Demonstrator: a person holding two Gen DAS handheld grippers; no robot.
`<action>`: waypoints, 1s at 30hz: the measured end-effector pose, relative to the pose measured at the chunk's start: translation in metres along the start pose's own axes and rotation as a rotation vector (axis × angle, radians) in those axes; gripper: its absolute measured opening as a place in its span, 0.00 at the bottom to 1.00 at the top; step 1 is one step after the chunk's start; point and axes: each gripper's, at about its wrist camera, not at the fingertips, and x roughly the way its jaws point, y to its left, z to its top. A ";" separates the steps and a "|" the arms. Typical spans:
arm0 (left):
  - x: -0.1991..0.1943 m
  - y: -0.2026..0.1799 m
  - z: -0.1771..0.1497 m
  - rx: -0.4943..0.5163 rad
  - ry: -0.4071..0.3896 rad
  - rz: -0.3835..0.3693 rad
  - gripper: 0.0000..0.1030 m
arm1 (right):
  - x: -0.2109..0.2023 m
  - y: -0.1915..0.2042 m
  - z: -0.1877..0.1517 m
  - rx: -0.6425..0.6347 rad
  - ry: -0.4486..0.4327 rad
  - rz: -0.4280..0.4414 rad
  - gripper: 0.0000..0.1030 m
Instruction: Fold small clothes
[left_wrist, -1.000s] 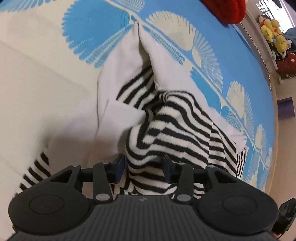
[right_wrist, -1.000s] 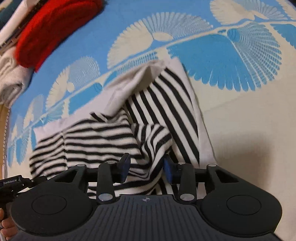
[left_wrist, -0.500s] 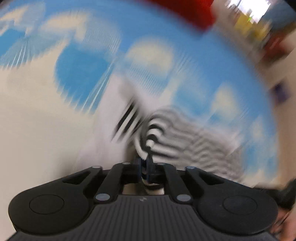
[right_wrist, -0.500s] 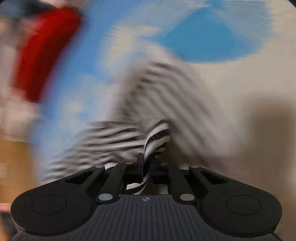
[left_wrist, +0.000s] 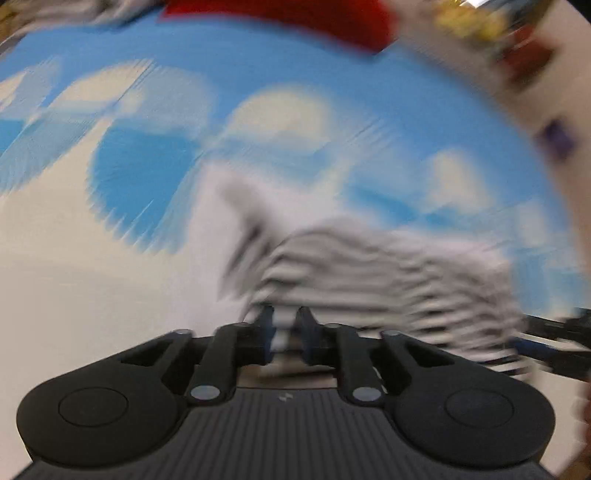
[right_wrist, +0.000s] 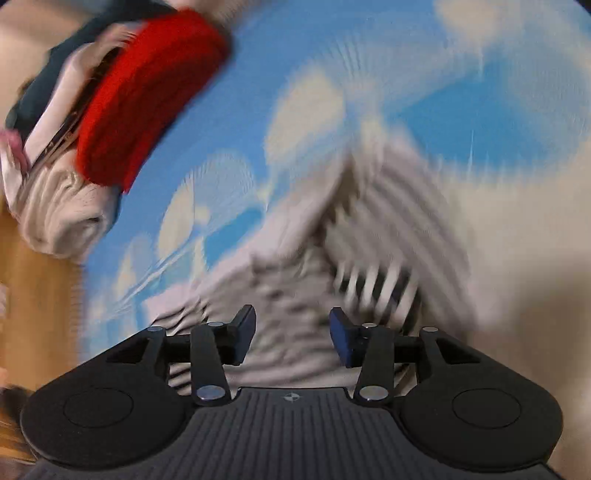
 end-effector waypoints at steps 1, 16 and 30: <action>0.018 0.006 -0.005 -0.011 0.079 0.089 0.07 | 0.010 -0.008 -0.002 0.039 0.047 -0.056 0.45; -0.045 -0.013 0.015 -0.007 -0.242 -0.227 0.13 | 0.012 0.016 -0.004 -0.181 -0.043 -0.163 0.46; -0.022 -0.010 0.014 -0.001 -0.066 -0.123 0.08 | 0.021 0.027 -0.009 -0.264 -0.020 -0.280 0.47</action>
